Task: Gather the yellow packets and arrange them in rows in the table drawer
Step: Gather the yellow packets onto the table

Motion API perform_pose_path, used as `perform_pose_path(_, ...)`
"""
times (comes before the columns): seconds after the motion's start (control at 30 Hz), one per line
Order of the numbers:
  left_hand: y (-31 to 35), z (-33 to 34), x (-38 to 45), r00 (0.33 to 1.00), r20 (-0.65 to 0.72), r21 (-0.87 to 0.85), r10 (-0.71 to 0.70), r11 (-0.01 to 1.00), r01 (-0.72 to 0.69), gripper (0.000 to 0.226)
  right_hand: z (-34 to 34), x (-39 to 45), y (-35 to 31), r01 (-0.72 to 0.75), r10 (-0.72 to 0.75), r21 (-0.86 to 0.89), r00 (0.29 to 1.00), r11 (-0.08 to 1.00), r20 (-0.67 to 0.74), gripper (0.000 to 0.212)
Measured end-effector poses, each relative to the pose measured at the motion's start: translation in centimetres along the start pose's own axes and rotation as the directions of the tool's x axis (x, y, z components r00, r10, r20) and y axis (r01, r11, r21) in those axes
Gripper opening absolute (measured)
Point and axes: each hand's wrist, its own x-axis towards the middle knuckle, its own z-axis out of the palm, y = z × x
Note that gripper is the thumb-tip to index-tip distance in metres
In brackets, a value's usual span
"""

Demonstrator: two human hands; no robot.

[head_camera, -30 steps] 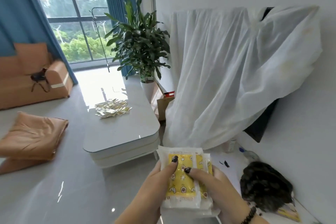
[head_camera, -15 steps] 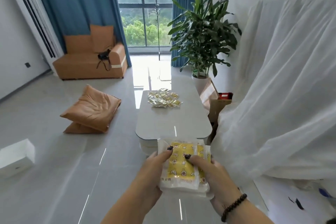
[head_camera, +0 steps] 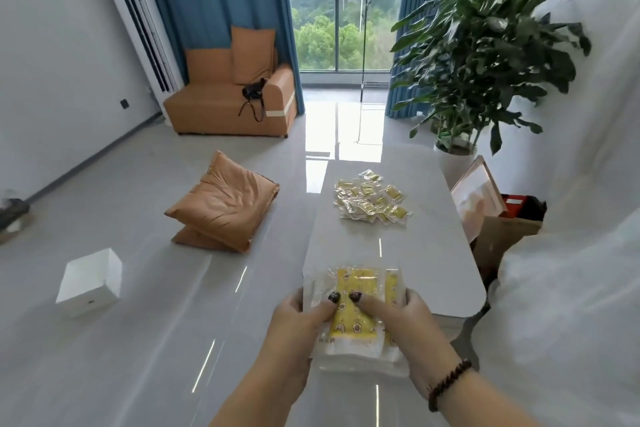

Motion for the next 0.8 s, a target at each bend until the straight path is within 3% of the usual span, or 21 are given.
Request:
perform_pose_path(0.23,5.2,-4.1,9.0,0.994,-0.088,-0.143,-0.071,0.988,0.058,0.020,6.4,9.8,-2.5,-0.046,0.046,-0.005,0.999,0.999,0.008,0.035)
perform_pose_path(0.4,10.1,-8.7,17.6,0.994,-0.039,-0.114,-0.098,0.989,0.093,0.021,11.8,18.0,-4.5,-0.043,0.045,0.047,0.998,0.998,-0.041,0.016)
perform_pose_path(0.6,17.0,-13.9,27.7,0.998,0.037,0.069,-0.045,0.997,0.042,0.020,18.3,27.4,-7.6,-0.106,0.124,0.240,0.991,0.965,-0.060,0.030)
perform_pose_path(0.8,22.9,-15.7,37.1,0.979,0.131,0.026,-0.155,0.988,0.153,0.030,21.7,35.2,-9.8,-0.081,0.134,0.372,0.984,0.925,-0.119,0.030)
